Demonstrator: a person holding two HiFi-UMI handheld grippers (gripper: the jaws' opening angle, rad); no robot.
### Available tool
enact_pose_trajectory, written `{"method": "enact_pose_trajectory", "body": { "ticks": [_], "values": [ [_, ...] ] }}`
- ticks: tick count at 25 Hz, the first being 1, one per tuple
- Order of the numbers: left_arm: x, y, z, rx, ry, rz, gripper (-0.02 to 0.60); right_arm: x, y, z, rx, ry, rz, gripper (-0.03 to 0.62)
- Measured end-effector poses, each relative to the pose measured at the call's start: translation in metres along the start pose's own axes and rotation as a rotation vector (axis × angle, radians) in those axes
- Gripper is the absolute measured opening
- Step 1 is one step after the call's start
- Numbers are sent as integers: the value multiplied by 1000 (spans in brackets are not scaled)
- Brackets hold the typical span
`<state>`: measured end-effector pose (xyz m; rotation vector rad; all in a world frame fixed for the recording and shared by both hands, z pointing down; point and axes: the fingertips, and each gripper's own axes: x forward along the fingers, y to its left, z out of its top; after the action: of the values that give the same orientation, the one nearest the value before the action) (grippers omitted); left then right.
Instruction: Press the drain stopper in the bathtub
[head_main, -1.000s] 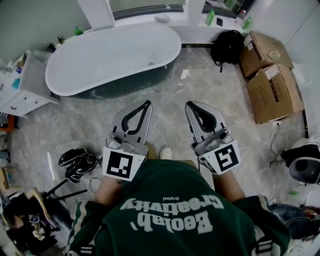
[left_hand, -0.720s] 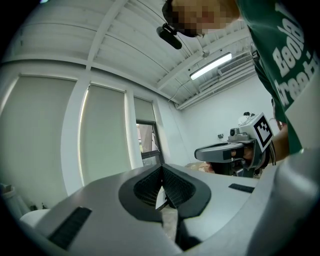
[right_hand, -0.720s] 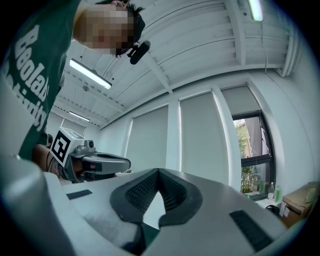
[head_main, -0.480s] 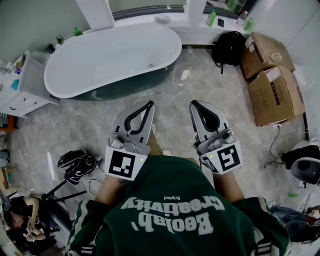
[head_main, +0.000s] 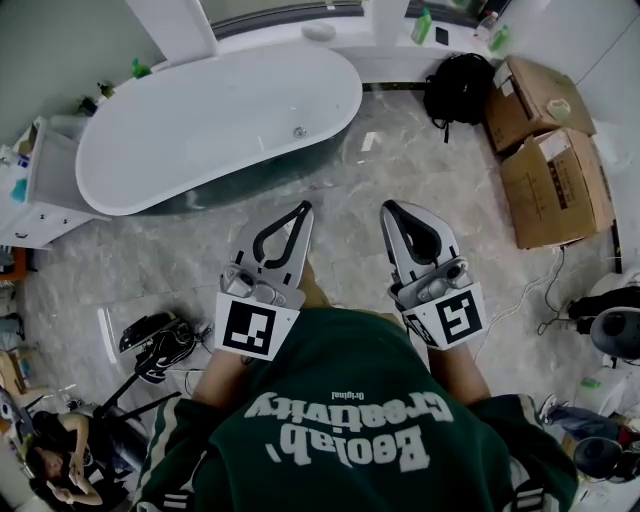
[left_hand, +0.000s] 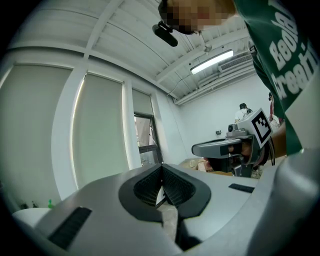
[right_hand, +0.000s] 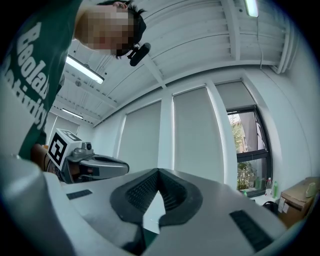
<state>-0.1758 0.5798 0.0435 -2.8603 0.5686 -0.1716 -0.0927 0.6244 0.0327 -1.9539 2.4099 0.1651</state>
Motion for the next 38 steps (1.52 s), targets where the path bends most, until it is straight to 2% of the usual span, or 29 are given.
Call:
{"method": "enact_pose_trajectory", "body": {
  "ticks": [15, 26, 32, 38],
  "values": [
    [120, 133, -15, -14, 0, -54, 5, 148, -83, -16, 14, 69, -57, 11],
    [210, 265, -18, 20, -8, -106, 5, 294, -144, -13, 19, 52, -105, 11],
    [249, 307, -23, 21, -20, -142, 5, 341, -167, -13, -4, 51, -139, 11],
    [268, 327, -31, -11, -27, -161, 5, 360, -184, -19, 0, 69, -185, 11]
  ]
}}
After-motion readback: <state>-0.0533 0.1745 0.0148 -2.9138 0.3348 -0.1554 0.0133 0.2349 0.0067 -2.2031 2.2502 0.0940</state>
